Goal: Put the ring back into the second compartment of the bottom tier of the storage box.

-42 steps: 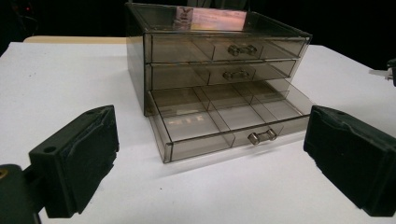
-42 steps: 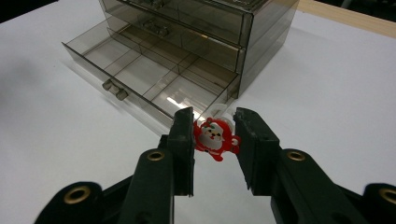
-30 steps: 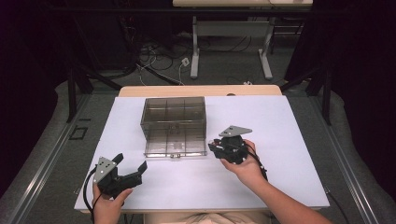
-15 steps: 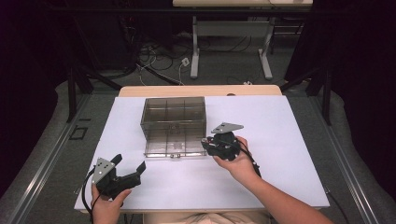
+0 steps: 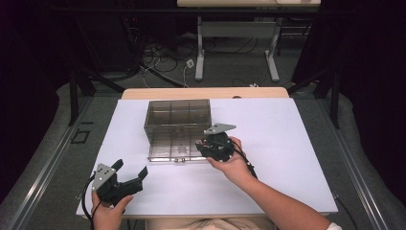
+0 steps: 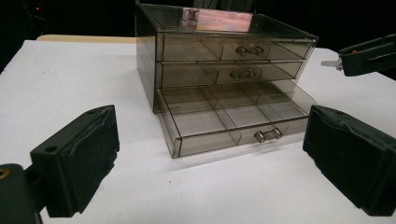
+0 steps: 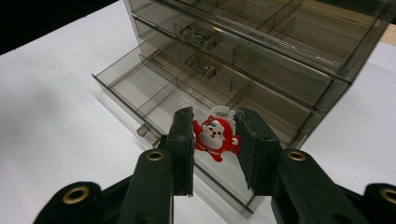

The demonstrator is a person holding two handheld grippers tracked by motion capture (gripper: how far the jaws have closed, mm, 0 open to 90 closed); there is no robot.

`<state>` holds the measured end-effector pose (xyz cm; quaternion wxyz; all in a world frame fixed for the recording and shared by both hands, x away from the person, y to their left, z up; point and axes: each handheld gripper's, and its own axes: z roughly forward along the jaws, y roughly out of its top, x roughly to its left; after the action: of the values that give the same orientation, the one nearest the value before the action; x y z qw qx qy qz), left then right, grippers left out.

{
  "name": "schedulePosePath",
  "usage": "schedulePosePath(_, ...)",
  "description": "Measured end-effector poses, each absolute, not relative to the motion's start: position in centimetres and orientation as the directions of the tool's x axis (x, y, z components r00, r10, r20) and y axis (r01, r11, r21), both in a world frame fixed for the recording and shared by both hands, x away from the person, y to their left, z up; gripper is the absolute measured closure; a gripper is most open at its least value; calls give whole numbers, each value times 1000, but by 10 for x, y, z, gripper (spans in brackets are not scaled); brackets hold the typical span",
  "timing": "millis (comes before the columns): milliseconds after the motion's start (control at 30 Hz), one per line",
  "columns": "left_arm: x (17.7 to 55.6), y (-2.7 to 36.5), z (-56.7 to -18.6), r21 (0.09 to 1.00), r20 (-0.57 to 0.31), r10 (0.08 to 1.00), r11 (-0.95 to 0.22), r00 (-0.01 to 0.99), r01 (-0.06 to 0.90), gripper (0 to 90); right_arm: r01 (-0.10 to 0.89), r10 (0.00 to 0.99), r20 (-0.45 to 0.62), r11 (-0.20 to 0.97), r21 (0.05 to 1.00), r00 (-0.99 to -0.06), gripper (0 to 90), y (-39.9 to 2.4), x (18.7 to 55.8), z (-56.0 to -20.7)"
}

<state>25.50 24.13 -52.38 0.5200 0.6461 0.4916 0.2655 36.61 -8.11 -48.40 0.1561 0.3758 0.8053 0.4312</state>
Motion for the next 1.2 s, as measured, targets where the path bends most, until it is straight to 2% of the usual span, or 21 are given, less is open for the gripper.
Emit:
schedulePosePath(600, 251, 247, -524, 934, -174, 920, 41, 352, 355, 38, 469, 729, 70, 361, 806, -681, 680, -54, 378, -491)
schedulePosePath(1200, 256, 245, -523, 934, -185, 911, 46, 370, 353, 39, 454, 725, 78, 340, 824, -685, 676, -41, 383, -501)
